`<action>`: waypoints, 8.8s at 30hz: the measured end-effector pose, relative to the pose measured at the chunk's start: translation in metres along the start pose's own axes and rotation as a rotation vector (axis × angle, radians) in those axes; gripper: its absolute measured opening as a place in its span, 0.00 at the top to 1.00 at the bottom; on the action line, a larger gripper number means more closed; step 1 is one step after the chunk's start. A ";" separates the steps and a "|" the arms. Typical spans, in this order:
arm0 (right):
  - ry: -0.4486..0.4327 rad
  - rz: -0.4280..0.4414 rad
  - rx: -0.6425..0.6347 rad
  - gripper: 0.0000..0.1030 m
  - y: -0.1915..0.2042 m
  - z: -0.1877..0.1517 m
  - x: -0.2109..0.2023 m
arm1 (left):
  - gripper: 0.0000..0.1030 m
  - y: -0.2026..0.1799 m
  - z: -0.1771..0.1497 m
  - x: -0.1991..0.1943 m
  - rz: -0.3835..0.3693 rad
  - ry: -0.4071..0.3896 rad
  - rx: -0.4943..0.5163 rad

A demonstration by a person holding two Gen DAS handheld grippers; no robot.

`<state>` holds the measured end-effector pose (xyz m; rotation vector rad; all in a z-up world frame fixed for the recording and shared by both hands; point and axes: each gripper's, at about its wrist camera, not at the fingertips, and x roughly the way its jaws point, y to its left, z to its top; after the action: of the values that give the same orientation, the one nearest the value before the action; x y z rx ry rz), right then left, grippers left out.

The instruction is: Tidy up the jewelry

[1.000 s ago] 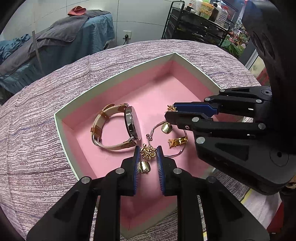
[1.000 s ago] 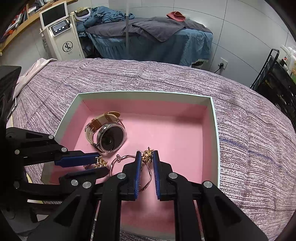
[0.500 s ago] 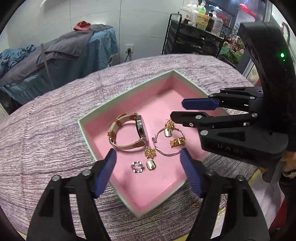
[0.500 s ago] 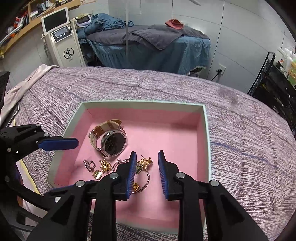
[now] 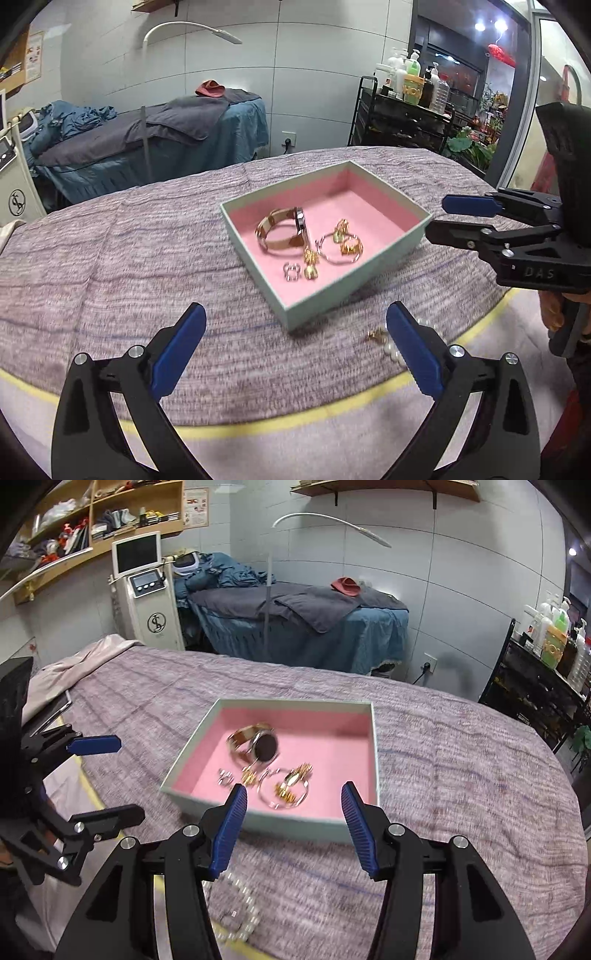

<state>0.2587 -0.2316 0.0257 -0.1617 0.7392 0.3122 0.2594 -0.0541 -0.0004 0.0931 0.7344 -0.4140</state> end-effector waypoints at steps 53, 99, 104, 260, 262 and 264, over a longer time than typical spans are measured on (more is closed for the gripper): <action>-0.015 0.095 0.030 0.91 0.015 -0.053 -0.049 | 0.28 -0.091 -0.049 0.039 -0.142 0.143 0.094; -0.016 0.034 0.135 0.91 -0.014 -0.088 -0.067 | 0.81 -0.076 -0.041 0.031 -0.157 0.126 0.018; -0.028 0.056 0.108 0.91 -0.002 -0.080 -0.068 | 0.81 -0.065 -0.042 0.020 -0.146 0.108 0.011; -0.433 -0.319 0.077 0.06 0.116 -0.206 -0.246 | 0.06 -0.099 -0.189 -0.241 0.260 -0.415 -0.151; -0.433 -0.319 0.076 0.06 0.115 -0.206 -0.246 | 0.06 -0.099 -0.189 -0.241 0.258 -0.414 -0.149; -0.433 -0.319 0.075 0.06 0.116 -0.206 -0.247 | 0.06 -0.100 -0.190 -0.241 0.258 -0.416 -0.149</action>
<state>-0.0825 -0.2298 0.0397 -0.1321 0.2873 0.0098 -0.0609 -0.0221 0.0255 -0.0384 0.3338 -0.1226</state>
